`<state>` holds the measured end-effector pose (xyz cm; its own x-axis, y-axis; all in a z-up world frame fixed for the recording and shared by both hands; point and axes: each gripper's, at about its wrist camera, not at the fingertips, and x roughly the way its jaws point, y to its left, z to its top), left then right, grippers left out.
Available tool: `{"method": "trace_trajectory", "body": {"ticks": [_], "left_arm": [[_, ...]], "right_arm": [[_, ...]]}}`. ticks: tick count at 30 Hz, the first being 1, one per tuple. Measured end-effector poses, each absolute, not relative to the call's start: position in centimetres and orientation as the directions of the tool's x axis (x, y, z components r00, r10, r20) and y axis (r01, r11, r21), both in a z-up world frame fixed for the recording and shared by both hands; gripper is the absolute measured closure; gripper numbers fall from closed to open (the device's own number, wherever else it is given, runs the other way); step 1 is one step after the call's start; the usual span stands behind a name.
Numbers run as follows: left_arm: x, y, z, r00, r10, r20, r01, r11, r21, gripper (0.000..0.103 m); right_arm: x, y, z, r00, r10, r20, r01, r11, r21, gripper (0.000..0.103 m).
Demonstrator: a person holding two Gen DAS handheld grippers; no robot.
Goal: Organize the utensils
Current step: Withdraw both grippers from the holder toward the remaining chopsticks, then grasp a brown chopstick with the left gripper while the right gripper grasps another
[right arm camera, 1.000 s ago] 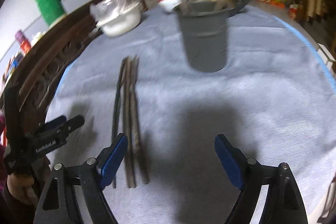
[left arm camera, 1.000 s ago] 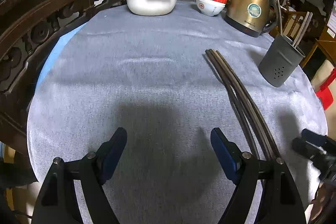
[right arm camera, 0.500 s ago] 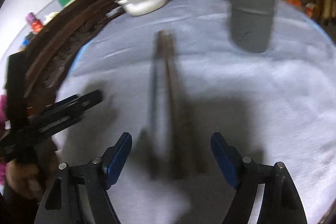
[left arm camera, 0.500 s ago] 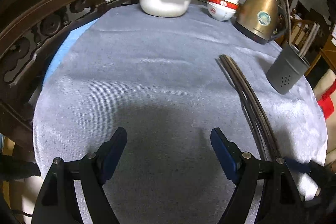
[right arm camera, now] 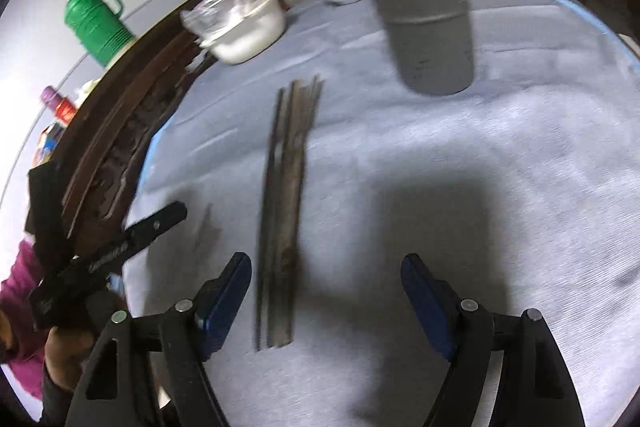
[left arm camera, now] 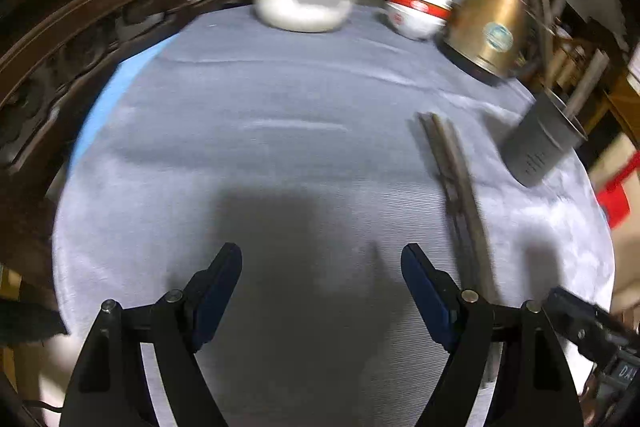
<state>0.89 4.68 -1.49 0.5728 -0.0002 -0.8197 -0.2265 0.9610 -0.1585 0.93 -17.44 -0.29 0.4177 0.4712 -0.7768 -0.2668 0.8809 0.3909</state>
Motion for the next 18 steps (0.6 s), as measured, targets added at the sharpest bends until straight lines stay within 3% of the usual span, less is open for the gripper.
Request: {"method": "trace_trajectory", "body": {"ticks": [10, 15, 18], "left_arm": [[5.6, 0.4, -1.8, 0.521, -0.037, -0.853, -0.155, 0.978, -0.137, 0.022], [6.5, -0.4, -2.6, 0.482, -0.037, -0.875, -0.148, 0.981, -0.123, 0.040], [6.6, -0.5, -2.5, 0.475, -0.002, -0.880, -0.151, 0.985, -0.084, 0.061]], "right_arm": [[1.1, -19.7, -0.5, 0.436, 0.464, -0.771, -0.217, 0.886, 0.410, 0.023], [1.1, -20.3, -0.8, 0.436, 0.468, -0.769, -0.205, 0.883, 0.421, 0.023], [1.1, -20.5, -0.8, 0.437, 0.469, -0.768, -0.203, 0.883, 0.424, 0.023]]}}
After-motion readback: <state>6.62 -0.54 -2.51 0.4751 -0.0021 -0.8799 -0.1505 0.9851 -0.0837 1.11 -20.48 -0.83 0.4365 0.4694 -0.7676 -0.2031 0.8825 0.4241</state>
